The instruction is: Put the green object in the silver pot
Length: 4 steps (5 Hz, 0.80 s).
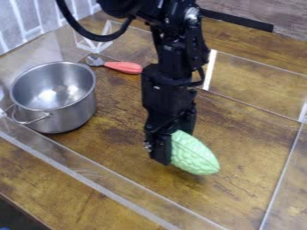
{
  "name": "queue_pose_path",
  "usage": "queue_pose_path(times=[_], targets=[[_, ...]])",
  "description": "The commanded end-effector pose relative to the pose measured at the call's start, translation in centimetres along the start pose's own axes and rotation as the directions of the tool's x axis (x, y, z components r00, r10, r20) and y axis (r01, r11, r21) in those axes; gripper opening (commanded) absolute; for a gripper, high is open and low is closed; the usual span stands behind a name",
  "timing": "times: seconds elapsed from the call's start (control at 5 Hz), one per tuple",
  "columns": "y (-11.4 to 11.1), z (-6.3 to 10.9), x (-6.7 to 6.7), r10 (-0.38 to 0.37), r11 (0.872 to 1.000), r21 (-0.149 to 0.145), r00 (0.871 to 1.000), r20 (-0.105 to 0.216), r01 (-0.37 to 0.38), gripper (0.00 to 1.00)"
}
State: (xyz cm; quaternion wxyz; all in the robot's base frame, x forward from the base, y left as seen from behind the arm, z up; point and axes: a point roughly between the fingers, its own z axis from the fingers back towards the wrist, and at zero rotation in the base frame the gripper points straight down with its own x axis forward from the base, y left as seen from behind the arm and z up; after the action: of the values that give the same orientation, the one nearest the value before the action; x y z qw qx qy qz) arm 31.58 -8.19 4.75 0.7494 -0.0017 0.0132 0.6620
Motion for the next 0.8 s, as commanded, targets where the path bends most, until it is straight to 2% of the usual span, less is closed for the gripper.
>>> queue_pose_path(times=[0.0,0.2,0.4,0.6], targets=[[-0.5,1.3,-1.1,-0.055,0.997,-0.052,0.998,0.001,0.055,0.0],[-0.1,0.9,-1.6,-0.097,0.994,-0.044,0.995,0.006,0.097,1.0],[0.2,-0.5,-2.5,-0.055,0.998,-0.039,0.998,0.006,0.056,0.0],[0.5,-1.6,-3.3,-0.015,0.999,-0.034,1.0,0.013,0.015,0.0]])
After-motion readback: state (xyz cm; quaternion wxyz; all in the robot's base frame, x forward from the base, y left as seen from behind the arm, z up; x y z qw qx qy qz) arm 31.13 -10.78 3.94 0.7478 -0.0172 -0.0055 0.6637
